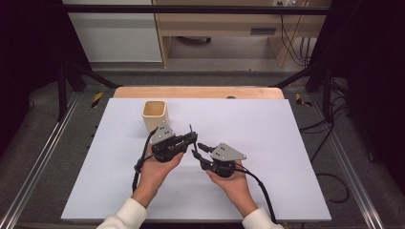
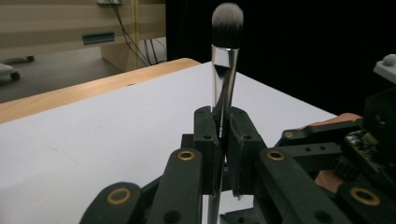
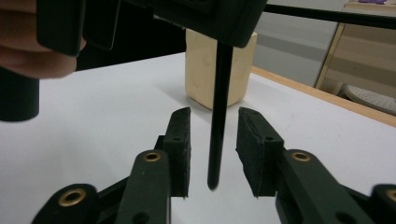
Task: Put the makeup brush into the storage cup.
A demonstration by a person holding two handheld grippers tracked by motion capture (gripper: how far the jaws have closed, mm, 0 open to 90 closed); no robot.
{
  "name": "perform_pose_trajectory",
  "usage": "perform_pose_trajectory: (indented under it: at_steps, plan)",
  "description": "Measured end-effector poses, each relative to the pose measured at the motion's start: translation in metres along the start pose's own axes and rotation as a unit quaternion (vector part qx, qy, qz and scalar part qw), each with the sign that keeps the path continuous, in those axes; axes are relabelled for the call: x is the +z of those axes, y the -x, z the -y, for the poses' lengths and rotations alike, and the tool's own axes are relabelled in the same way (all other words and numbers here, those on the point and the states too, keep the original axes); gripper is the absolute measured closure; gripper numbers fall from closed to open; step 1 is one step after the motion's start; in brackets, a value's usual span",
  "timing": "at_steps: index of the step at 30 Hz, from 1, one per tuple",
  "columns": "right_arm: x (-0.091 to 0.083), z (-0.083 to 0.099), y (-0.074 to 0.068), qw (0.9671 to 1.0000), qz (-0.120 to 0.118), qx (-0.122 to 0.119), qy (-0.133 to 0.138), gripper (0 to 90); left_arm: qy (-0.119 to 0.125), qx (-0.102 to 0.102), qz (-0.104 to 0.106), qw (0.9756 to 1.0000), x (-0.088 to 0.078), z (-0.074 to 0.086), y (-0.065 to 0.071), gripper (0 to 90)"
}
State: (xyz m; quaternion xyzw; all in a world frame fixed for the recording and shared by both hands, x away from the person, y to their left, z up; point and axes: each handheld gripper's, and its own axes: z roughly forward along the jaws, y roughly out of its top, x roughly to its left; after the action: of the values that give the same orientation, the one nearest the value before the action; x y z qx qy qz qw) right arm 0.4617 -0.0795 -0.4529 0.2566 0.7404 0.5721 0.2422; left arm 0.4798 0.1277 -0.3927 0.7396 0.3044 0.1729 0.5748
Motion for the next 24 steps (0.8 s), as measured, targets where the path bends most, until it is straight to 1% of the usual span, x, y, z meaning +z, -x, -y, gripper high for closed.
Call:
perform_pose_trajectory:
  at_steps: [3, 6, 8, 10, 12, 19, 21, 24]
  plan:
    - [-0.001, -0.001, 0.001, 0.9999, 0.008, 0.0, -0.013, 47.1, 0.006, 0.0, -0.01, 0.9999, -0.003, -0.002, -0.003, 83.3]
    - [-0.003, -0.001, 0.003, 0.9994, 0.011, 0.008, -0.032, 39.1, 0.009, 0.002, -0.022, 0.9997, -0.007, -0.003, -0.007, 83.3]
    - [-0.004, -0.001, 0.004, 0.9989, 0.012, 0.003, -0.046, 31.6, 0.01, 0.001, -0.029, 0.9995, -0.009, -0.004, -0.01, 83.3]
    - [-0.006, -0.001, 0.006, 0.9982, 0.014, 0.002, -0.059, 26.3, 0.01, 0.002, -0.036, 0.9993, -0.012, -0.005, -0.013, 83.3]
    - [-0.009, -0.001, 0.007, 0.9974, 0.024, -0.003, -0.068, 19.8, 0.01, 0.004, -0.042, 0.9991, -0.016, -0.007, -0.016, 83.3]
    - [-0.027, 0.001, 0.018, 0.9956, 0.045, 0.001, -0.082, 10.7, 0.014, 0.009, -0.063, 0.9979, -0.027, -0.014, -0.026, 83.3]
    - [-0.033, 0.002, 0.022, 0.9953, 0.05, 0.005, -0.083, 10.0, 0.015, 0.008, -0.068, 0.9976, -0.029, -0.015, -0.029, 83.2]
    - [-0.041, 0.004, 0.029, 0.995, 0.055, 0.011, -0.083, 8.8, 0.02, 0.002, -0.073, 0.9971, -0.032, -0.015, -0.034, 83.2]
